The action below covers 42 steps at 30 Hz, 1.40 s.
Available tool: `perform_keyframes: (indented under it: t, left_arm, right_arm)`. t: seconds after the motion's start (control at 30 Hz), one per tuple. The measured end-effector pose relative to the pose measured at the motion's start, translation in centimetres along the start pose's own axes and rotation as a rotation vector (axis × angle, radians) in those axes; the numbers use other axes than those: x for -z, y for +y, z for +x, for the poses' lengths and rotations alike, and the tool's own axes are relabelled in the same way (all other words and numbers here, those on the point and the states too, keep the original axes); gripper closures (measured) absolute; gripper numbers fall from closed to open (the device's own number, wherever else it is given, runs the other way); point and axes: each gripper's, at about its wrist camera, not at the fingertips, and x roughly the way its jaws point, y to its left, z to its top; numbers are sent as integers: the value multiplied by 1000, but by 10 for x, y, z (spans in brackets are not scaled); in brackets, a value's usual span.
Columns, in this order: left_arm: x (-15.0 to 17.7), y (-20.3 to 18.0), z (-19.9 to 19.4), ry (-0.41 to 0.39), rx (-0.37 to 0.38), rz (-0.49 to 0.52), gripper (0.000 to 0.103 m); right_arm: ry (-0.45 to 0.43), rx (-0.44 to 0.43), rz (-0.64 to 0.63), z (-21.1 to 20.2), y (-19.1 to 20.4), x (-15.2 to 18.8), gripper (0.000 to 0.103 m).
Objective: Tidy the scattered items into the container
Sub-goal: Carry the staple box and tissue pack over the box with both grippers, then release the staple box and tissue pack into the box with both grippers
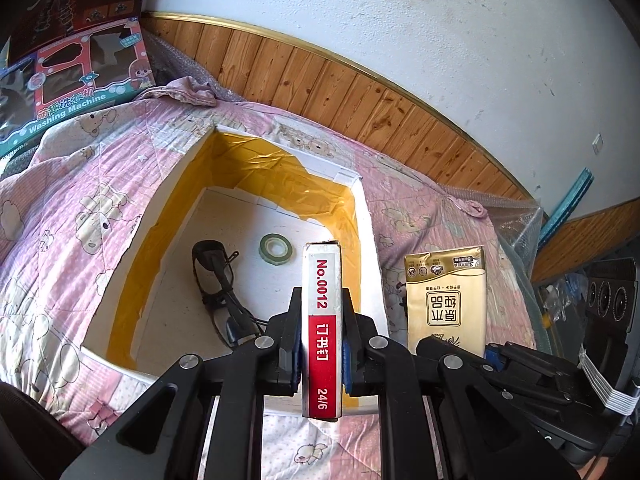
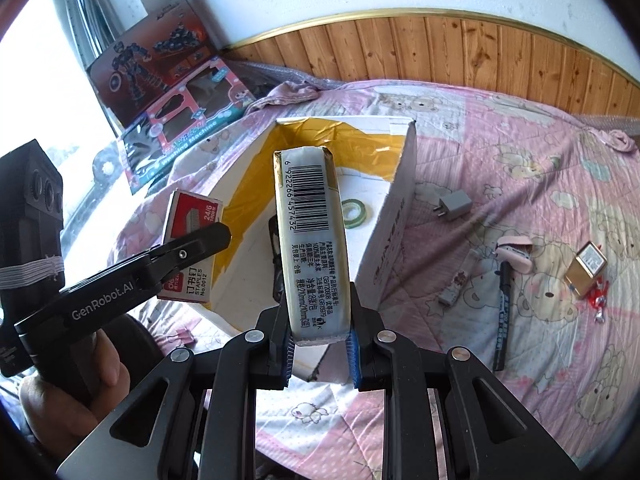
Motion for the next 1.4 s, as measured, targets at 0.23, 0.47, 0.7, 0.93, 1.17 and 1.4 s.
perform_keyframes:
  t: [0.23, 0.47, 0.7, 0.93, 1.17, 1.4]
  left_arm:
    - [-14, 27, 7, 14, -16, -45, 88]
    - [-37, 38, 24, 50, -32, -56, 88]
    - [-66, 47, 50, 96, -53, -74, 88]
    - [-88, 49, 90, 175, -83, -59, 88]
    - [-102, 50, 134, 229, -163, -17, 86]
    - [-98, 55, 145, 257, -208, -23, 68]
  right_arm:
    - [22, 4, -42, 22, 13, -19, 81]
    - [61, 2, -48, 54, 15, -40, 81]
    - [120, 32, -94, 86, 17, -57, 81]
    - [191, 89, -166, 113, 20, -62, 81]
    - [218, 86, -168, 128, 15, -63, 75]
    - [166, -4, -104, 108, 7, -59, 58]
